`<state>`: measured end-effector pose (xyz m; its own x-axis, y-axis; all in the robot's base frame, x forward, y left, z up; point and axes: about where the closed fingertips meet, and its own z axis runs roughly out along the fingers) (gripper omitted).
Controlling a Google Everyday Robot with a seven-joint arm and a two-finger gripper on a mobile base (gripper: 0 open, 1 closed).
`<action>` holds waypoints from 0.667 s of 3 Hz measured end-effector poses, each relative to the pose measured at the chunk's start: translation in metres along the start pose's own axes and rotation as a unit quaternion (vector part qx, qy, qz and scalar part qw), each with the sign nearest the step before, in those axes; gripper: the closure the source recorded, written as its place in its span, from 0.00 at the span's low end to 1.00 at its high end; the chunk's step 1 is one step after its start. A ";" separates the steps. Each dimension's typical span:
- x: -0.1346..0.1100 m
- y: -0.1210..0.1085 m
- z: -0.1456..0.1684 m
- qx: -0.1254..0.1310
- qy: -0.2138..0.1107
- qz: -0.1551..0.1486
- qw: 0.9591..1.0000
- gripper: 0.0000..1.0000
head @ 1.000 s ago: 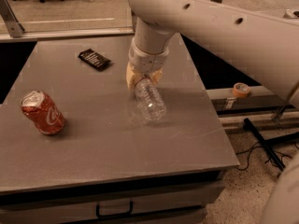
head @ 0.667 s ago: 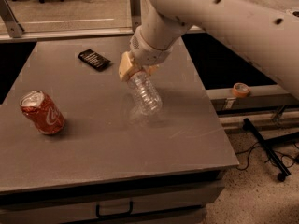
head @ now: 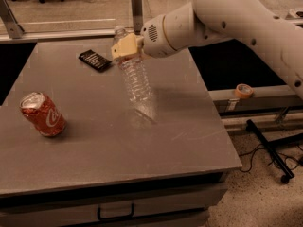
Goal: Place water bottle upright
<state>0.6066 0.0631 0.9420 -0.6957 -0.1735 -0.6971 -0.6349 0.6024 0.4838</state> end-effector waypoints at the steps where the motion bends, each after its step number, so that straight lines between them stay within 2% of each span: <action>1: 0.000 0.019 -0.004 -0.022 -0.011 -0.046 0.999 1.00; 2: 0.001 0.021 0.001 -0.027 -0.014 -0.049 0.998 1.00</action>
Offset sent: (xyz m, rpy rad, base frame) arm -0.0114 0.0097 0.0077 0.0404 -0.0924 0.0656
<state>0.5931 0.0761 0.9510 -0.6197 -0.2070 -0.7570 -0.7171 0.5413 0.4390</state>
